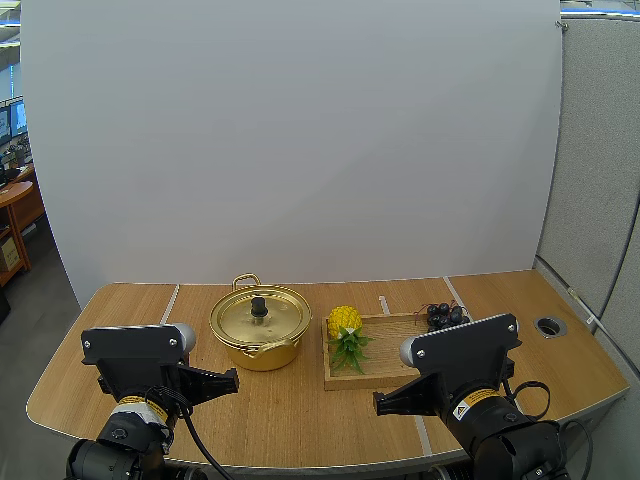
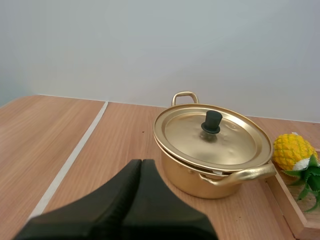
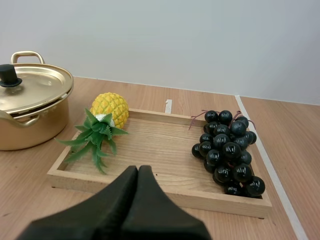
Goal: Open the pot, put the pineapple inside, and close it
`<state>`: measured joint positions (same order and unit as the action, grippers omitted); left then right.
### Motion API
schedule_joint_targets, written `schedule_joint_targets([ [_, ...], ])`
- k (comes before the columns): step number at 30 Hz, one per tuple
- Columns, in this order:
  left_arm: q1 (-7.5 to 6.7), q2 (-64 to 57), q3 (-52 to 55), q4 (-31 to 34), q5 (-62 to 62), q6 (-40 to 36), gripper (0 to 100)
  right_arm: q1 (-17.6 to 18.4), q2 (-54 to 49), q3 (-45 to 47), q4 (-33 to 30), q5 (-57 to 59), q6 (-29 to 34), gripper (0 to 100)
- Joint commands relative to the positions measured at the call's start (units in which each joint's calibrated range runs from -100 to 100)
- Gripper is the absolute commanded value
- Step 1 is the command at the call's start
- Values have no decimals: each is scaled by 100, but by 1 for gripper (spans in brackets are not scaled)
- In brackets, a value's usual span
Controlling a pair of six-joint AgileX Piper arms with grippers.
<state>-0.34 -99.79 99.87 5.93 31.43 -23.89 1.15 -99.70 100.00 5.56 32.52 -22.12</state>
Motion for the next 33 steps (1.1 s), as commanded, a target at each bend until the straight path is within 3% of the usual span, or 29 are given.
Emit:
schedule_joint_targets([
  [1,2,-21,13,-72,24,2,0,-20,-30,0,10,-41,-27,0],
  [23,2,-21,-70,-71,209,2,0,-20,-30,0,106,-74,-27,0],
  [28,2,-21,-908,-53,773,23,0,-20,-30,-647,92,246,-27,0],
  [33,2,-21,-1777,434,1017,65,0,-20,-30,-1608,79,549,-27,0],
])
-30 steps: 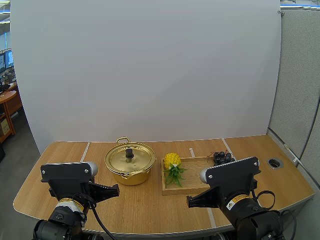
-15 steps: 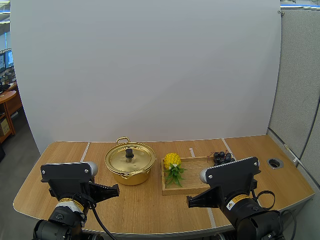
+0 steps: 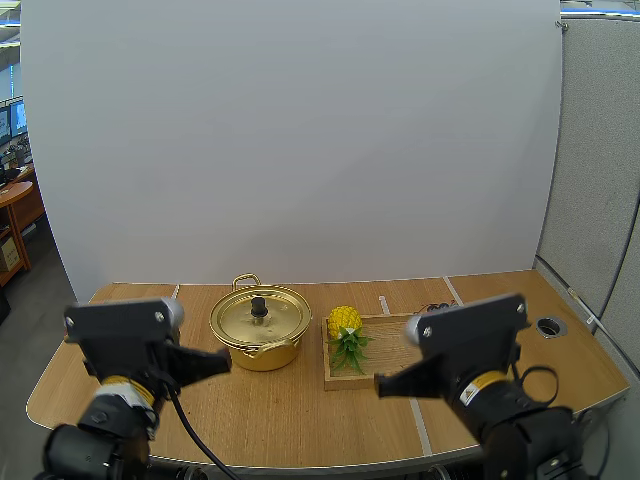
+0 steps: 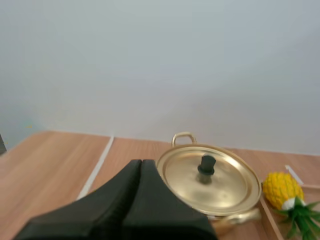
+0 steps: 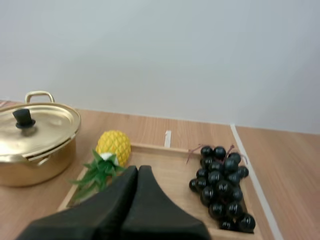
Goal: Open the pot, put the pineapple inside, and close it
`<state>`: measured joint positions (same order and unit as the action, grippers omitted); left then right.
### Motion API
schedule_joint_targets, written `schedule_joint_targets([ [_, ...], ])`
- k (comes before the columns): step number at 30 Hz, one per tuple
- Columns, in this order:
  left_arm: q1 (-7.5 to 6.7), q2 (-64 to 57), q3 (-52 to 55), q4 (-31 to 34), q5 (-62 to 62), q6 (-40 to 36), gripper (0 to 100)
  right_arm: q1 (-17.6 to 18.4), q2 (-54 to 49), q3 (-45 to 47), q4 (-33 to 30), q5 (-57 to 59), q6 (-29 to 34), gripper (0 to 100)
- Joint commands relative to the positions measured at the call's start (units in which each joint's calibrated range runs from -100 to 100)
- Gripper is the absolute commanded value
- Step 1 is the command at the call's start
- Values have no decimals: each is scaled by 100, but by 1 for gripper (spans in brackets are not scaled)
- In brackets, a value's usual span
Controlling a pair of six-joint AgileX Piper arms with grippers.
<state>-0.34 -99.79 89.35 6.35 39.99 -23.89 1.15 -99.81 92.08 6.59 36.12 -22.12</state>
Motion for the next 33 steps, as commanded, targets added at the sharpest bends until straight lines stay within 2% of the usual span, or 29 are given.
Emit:
schedule_joint_targets([
  [1,2,-21,-893,494,248,135,0,-20,-19,-995,-27,304,-27,0],
  [4,2,-21,-1347,699,528,325,0,-20,-19,-1424,-42,656,-27,0],
  [9,2,-21,-2290,741,1929,383,0,-20,-19,-1968,-42,1498,-27,0],
  [16,2,-21,-3477,767,3601,505,0,-20,-19,-2896,-42,3831,-27,0],
  [19,2,-21,-3844,767,3921,505,0,-20,-19,-3233,-42,5003,-27,0],
  [23,2,-21,-4033,722,4215,505,0,-20,-19,-3588,-42,5903,-27,0],
  [26,2,-21,-4033,313,4332,616,0,-20,-19,-3740,-42,6182,-27,0],
  [31,2,-21,-4033,-1129,4347,1905,0,-20,-19,-3754,-42,6235,-27,0],
  [33,2,-21,-4033,-1542,4347,2200,0,-20,-19,-3754,-42,6235,-27,0],
])
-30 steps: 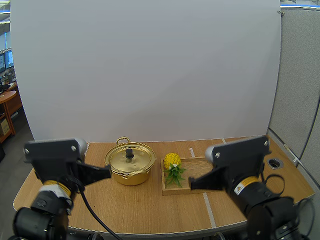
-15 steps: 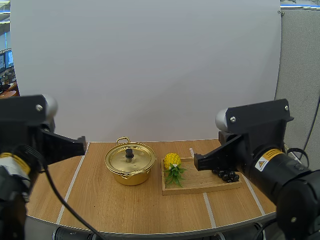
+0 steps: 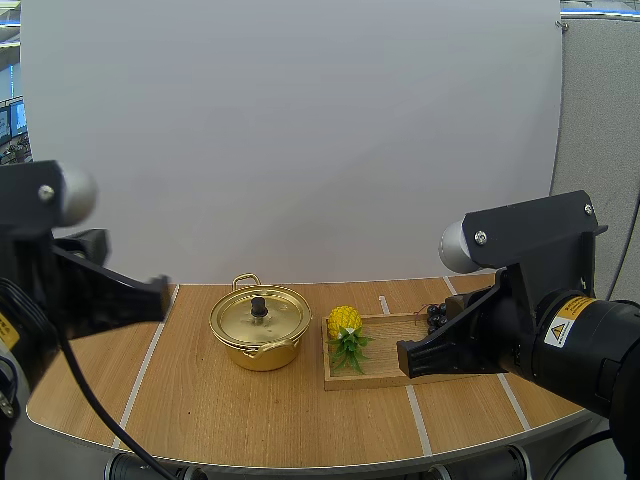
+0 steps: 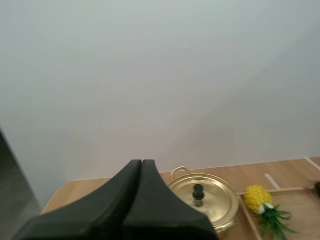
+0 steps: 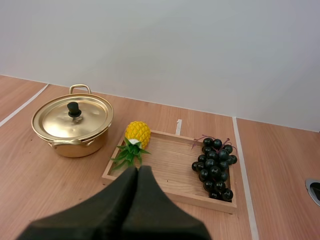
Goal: Open the pot, put the pineapple inside, and close it
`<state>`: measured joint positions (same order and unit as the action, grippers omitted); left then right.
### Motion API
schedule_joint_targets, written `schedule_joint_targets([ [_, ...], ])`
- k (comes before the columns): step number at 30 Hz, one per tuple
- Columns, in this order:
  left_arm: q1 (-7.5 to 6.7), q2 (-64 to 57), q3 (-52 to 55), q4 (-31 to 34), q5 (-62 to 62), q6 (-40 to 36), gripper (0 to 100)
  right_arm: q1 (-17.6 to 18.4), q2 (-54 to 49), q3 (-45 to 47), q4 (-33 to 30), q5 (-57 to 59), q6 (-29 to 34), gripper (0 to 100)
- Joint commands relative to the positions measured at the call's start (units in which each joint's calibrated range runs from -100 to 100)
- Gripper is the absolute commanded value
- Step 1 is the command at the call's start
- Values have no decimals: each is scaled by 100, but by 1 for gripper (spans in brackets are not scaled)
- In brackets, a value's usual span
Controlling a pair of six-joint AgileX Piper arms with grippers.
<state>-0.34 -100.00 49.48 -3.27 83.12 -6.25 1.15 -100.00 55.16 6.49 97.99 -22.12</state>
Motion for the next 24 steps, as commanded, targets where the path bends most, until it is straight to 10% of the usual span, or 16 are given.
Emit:
schedule_joint_targets([
  [1,2,0,-46,-650,34,474,0,-20,0,-62,-32,48,-27,0],
  [24,2,3433,208,-727,-889,492,0,-20,3095,-62,-32,-1038,-27,0],
])
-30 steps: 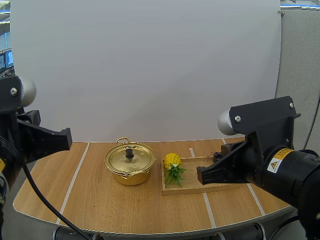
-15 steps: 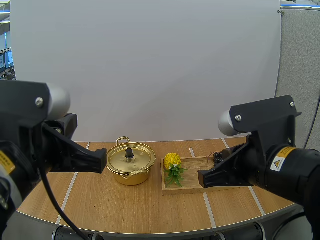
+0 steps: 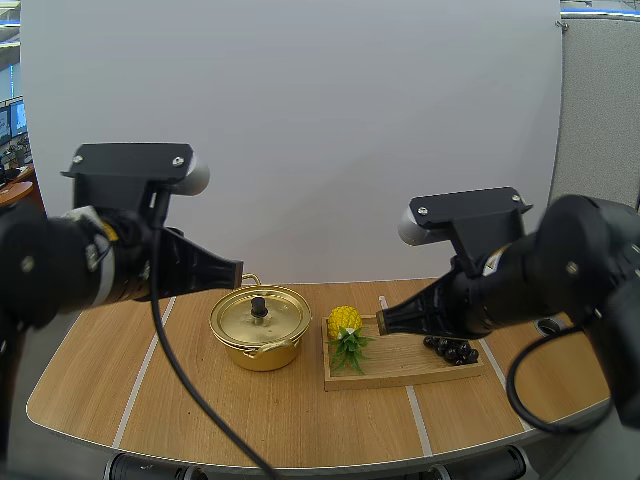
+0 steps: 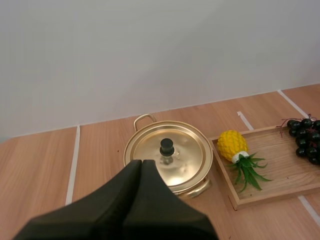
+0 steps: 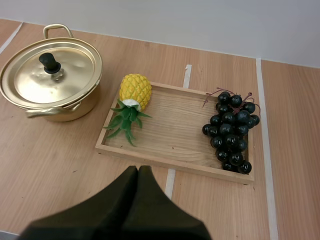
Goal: Open the pot, put the pineapple inside, and close it
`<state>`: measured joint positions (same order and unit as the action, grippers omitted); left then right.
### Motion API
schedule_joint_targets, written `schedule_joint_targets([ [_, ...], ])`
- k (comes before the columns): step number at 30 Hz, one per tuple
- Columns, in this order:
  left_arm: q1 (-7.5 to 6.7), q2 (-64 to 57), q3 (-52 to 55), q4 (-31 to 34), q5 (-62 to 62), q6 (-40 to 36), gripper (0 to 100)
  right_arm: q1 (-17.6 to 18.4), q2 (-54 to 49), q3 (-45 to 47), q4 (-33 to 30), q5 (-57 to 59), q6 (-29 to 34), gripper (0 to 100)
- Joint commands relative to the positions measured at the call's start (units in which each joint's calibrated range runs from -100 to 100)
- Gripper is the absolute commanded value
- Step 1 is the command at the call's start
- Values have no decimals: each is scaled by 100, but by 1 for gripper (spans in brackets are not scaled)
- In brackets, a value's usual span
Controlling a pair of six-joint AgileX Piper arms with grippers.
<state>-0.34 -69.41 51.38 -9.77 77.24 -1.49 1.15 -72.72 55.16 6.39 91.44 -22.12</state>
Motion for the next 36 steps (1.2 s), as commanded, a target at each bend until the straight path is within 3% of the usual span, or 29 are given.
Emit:
schedule_joint_targets([
  [1,2,531,18,-77,-345,16,0,-20,478,-62,-21,-442,-27,0],
  [7,2,1163,18,-77,-428,16,1,-20,869,-62,-21,-443,-48,0],
  [11,2,1309,18,-77,-446,16,20,-20,883,-62,-21,-501,-131,42],
  [14,2,1367,18,-77,-446,16,49,-20,883,-62,-7,-553,-212,73],
  [16,2,1401,18,-77,-446,54,77,-20,883,-62,32,-575,-212,95],
  [17,2,1412,18,-77,-446,144,91,-20,883,-62,57,-581,-212,100],
  [18,2,1440,18,-77,-446,237,100,-20,883,-62,74,-616,-212,100],
  [31,2,1783,18,-118,-369,1183,100,-20,883,-62,74,-744,88,100],
  [36,2,2151,18,-695,-439,1969,100,-20,883,-62,74,-1114,88,100],
])
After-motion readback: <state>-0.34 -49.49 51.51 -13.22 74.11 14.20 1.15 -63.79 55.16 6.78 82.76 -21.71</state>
